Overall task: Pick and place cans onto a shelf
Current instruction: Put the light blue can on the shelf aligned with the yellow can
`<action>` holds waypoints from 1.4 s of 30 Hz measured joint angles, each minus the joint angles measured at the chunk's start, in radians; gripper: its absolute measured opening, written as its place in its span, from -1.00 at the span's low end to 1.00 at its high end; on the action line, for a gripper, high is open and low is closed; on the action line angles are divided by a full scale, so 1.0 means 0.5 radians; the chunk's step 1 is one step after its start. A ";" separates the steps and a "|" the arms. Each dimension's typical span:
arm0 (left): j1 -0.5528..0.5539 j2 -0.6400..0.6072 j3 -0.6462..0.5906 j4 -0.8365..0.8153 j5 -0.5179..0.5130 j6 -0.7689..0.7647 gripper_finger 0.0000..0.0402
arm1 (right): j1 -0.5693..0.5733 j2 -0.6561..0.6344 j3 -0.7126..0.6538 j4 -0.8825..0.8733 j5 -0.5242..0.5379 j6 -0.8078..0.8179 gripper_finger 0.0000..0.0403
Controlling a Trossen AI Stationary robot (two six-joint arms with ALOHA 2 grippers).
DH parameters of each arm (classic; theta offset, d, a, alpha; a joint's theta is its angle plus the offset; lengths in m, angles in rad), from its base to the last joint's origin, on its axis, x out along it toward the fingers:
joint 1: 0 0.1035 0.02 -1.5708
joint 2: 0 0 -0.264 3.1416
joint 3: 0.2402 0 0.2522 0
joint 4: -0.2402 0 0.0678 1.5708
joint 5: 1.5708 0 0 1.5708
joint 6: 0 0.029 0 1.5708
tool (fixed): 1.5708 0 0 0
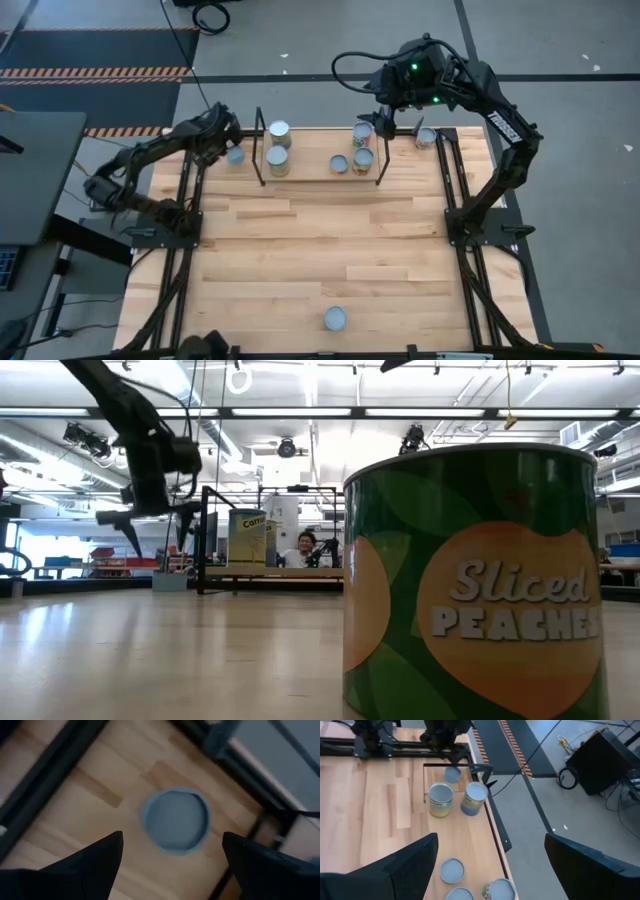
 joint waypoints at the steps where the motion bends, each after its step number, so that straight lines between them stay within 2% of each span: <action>1: 0.022 0.045 0.000 0.013 0.032 -0.025 0.73 | -0.009 0.003 0.000 0.002 0.000 0.002 0.86; 10: 0.088 0.291 -0.001 0.069 0.092 -0.224 0.73 | -0.085 0.016 -0.001 -0.040 -0.002 0.014 0.86; 18: 0.043 0.326 -0.001 -0.152 0.107 -0.385 0.73 | -0.147 0.024 -0.001 -0.041 -0.005 0.015 0.86; 24: -0.092 0.318 0.005 -0.351 0.176 -0.342 0.73 | -0.178 0.025 -0.001 -0.063 -0.005 0.015 0.86; 28: -0.256 0.256 -0.001 -0.603 0.188 -0.198 0.73 | -0.182 0.025 -0.001 -0.151 -0.005 0.014 0.86; 32: -0.450 0.149 -0.009 -0.836 0.177 -0.190 0.73 | -0.182 0.011 -0.001 -0.205 -0.007 0.014 0.86; 39: -0.756 -0.153 -0.204 -0.858 0.237 -0.322 0.73 | -0.181 -0.079 -0.001 -0.220 -0.015 0.019 0.86; 42: -0.863 -0.344 -0.266 -0.839 0.169 -0.194 0.73 | -0.181 -0.120 0.000 -0.220 -0.015 0.019 0.86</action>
